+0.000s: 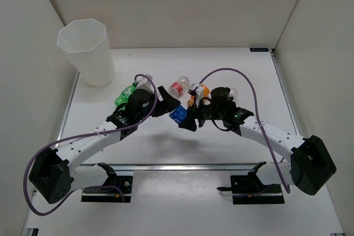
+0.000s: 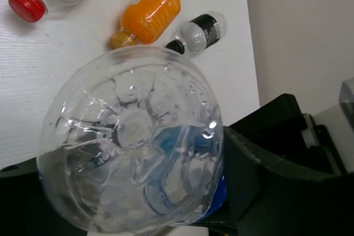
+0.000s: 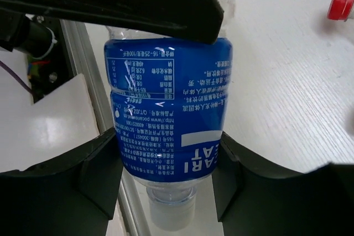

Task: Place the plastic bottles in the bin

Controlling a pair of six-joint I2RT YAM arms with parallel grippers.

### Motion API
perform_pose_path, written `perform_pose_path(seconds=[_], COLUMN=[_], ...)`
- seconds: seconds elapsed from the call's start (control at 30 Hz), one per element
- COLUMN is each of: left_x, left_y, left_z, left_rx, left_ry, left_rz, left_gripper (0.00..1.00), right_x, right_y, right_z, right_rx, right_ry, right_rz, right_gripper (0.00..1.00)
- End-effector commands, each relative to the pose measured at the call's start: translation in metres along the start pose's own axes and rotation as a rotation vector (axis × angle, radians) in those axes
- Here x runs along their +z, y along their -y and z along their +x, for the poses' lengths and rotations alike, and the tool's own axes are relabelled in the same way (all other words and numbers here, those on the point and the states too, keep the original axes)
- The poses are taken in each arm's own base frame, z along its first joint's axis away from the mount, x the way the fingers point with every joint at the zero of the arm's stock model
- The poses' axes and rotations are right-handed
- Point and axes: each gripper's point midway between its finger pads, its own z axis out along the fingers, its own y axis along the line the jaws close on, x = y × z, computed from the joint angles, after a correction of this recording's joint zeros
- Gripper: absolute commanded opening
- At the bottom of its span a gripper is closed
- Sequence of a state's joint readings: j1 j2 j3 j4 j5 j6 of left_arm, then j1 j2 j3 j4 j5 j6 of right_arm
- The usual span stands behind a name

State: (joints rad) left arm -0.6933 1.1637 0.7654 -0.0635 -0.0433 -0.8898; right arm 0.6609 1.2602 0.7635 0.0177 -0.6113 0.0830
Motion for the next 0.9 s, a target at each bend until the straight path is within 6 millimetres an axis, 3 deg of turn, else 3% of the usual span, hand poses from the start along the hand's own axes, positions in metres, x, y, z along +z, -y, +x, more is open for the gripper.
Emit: perform_pose_path(seconds=[0.0, 0.03, 0.07, 0.1, 0.2, 0.23, 0.27, 0.33, 0.43, 0.47, 0.5, 0.53, 0.57, 0.63, 0.67, 0.73, 0.8, 0.83, 0.87], left_x=[0.006, 0.007, 0.006, 0.005, 0.0, -0.003, -0.007, -0.017, -0.044, -0.064, -0.076, -0.101, -0.108, -0.147, -0.154, -0.19, -0.19, -0.204, -0.198], left_y=[0.003, 0.0, 0.009, 0.014, 0.013, 0.012, 0.015, 0.004, -0.011, -0.024, -0.02, -0.018, -0.028, -0.031, -0.04, -0.045, -0.058, -0.055, -0.07], left_z=[-0.015, -0.012, -0.02, -0.029, -0.063, -0.077, -0.093, -0.133, -0.2, -0.237, -0.262, -0.293, -0.31, -0.356, -0.368, -0.394, -0.407, -0.419, -0.425], left_rx=[-0.005, 0.002, 0.005, 0.01, 0.053, 0.066, 0.083, 0.089, 0.142, 0.169, 0.211, 0.2, 0.238, 0.218, 0.242, 0.162, 0.203, 0.156, 0.187], left_ry=[0.049, 0.04, 0.064, 0.088, 0.164, 0.196, 0.232, 0.324, 0.5, 0.623, 0.69, 0.801, 0.834, 1.042, 1.084, 1.29, 1.317, 1.387, 1.362], left_rz=[0.015, 0.003, 0.037, 0.042, -0.008, -0.014, -0.026, -0.081, -0.216, -0.327, -0.374, -0.446, -0.528, -0.679, -0.758, -0.901, -1.059, -1.073, -1.146], left_gripper=[0.81, 0.72, 0.55, 0.46, 0.33, 0.31, 0.3, 0.21, 0.23, 0.26, 0.26, 0.26, 0.27, 0.29, 0.29, 0.29, 0.3, 0.29, 0.29], right_x=[0.002, 0.002, 0.002, 0.003, -0.002, -0.007, -0.01, -0.019, -0.038, -0.045, -0.052, -0.06, -0.066, -0.08, -0.086, -0.099, -0.113, -0.116, -0.122], right_y=[-0.024, -0.025, -0.024, -0.021, -0.012, -0.009, -0.001, 0.005, 0.021, 0.029, 0.035, 0.045, 0.053, 0.063, 0.067, 0.074, 0.085, 0.086, 0.089], right_z=[-0.049, -0.047, -0.051, -0.051, -0.051, -0.059, -0.062, -0.069, -0.073, -0.07, -0.072, -0.068, -0.061, -0.052, -0.05, -0.044, -0.041, -0.038, -0.034], right_rx=[-0.067, -0.066, -0.074, -0.073, -0.073, -0.077, -0.066, -0.058, -0.046, -0.034, -0.028, -0.019, 0.011, 0.034, 0.051, 0.051, 0.071, 0.075, 0.091], right_ry=[0.143, 0.14, 0.148, 0.146, 0.146, 0.168, 0.18, 0.206, 0.223, 0.213, 0.223, 0.214, 0.194, 0.184, 0.18, 0.167, 0.156, 0.141, 0.134], right_rz=[-0.113, -0.121, -0.112, -0.099, -0.055, -0.04, -0.008, 0.019, 0.097, 0.141, 0.181, 0.225, 0.258, 0.312, 0.328, 0.368, 0.427, 0.441, 0.458], right_gripper=[0.27, 0.31, 0.37, 0.44, 0.55, 0.67, 0.72, 0.99, 0.99, 1.0, 0.99, 0.99, 0.99, 0.99, 0.99, 1.0, 0.99, 0.99, 1.0])
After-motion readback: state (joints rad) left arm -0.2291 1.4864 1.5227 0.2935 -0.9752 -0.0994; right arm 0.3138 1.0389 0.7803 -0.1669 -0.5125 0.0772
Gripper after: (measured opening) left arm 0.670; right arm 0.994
